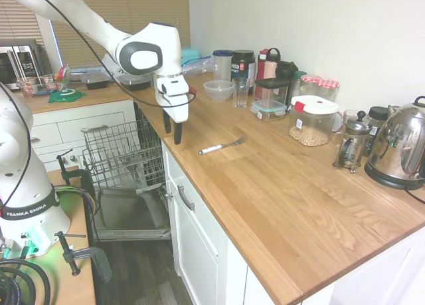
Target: Put the fork in the dishwasher
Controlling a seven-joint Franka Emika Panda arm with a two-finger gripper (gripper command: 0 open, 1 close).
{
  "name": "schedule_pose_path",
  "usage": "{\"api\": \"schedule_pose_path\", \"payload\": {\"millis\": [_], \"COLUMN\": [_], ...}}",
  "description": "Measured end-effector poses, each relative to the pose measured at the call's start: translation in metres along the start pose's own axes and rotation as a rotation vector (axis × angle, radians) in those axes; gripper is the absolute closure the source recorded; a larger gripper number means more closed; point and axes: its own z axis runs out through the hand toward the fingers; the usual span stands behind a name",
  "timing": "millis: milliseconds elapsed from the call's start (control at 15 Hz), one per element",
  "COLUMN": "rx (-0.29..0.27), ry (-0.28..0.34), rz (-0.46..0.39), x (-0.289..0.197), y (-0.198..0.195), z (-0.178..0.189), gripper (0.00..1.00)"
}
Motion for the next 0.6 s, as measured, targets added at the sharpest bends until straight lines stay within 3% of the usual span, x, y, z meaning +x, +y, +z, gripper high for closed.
{"api": "schedule_pose_path", "payload": {"millis": [200, 400, 600], "rx": [-0.010, 0.005, 0.017], "ry": [0.006, 0.008, 0.013], "rz": [0.023, 0.073, 0.067], "x": [0.007, 0.049, 0.086], "y": [-0.003, -0.006, -0.018], "z": [-0.003, -0.011, 0.000], "gripper": [0.00, 0.00, 0.00]}}
